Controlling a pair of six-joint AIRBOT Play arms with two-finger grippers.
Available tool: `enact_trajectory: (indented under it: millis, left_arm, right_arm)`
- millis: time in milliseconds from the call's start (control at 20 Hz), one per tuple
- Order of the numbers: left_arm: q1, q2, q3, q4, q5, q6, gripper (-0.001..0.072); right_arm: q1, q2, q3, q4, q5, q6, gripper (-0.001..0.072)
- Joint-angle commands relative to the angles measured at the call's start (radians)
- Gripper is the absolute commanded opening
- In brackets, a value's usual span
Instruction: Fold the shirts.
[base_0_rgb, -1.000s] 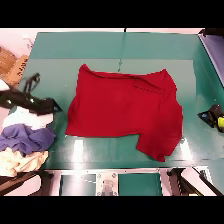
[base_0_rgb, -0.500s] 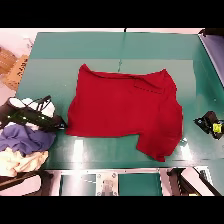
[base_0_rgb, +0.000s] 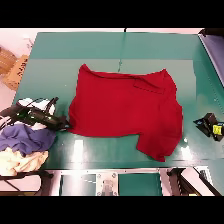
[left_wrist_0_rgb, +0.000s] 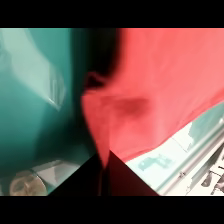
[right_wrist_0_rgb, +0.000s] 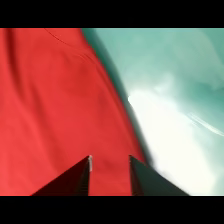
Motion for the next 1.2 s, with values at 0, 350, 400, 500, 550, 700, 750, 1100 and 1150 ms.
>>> enact_trajectory:
  millis: [0,350,400,500,550,700,750,1100,1150]
  left_arm:
    - [0.001,-0.007,0.035,-0.010,0.001,0.002,0.0026]
    - [0.001,-0.007,0.043,-0.018,0.070,-0.026,0.0026]
    - [0.001,-0.007,0.043,-0.019,0.070,-0.026,0.0026]
    - [0.001,-0.007,0.043,-0.019,0.073,-0.026,0.0026]
    - [0.001,-0.007,0.043,-0.019,0.074,-0.026,0.0026]
    - [0.001,-0.007,0.043,-0.019,0.083,-0.026,0.0026]
    - [0.001,-0.007,0.043,-0.019,0.084,-0.026,0.0026]
    - [0.001,-0.007,0.043,-0.021,0.082,-0.026,0.0026]
    - [0.001,-0.007,0.043,-0.024,0.082,-0.026,0.0026]
  right_arm:
    - [-0.030,0.001,0.000,-0.199,0.043,0.091,0.0340]
    - [-0.069,-0.056,-0.084,-0.074,0.041,-0.026,0.0356]
    - [-0.069,-0.085,-0.090,-0.039,0.029,-0.048,0.0357]
    - [-0.069,-0.155,-0.093,0.029,0.016,-0.100,0.0369]
    - [-0.069,-0.192,-0.093,0.047,0.014,-0.122,0.0369]
    - [-0.069,-0.275,-0.093,0.050,0.008,-0.154,0.0369]
    - [-0.069,-0.296,-0.093,0.050,0.007,-0.161,0.0369]
    - [-0.063,-0.348,-0.093,0.111,0.007,-0.217,0.0367]
    - [-0.053,-0.348,-0.093,0.111,0.007,-0.217,0.0366]
